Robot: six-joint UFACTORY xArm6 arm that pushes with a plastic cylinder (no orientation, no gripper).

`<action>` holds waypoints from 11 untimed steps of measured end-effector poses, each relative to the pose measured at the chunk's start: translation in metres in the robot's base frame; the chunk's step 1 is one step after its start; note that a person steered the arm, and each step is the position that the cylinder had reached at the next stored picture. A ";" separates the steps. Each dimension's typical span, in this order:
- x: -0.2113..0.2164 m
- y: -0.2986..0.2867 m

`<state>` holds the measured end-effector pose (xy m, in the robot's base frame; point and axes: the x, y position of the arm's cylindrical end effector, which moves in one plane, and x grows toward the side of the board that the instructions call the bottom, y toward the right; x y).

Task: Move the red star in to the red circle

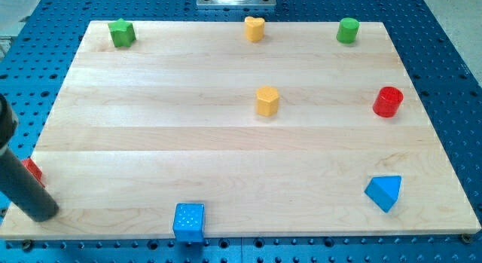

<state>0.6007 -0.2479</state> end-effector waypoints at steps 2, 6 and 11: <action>0.015 -0.030; -0.066 0.020; -0.109 0.035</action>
<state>0.4917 -0.2125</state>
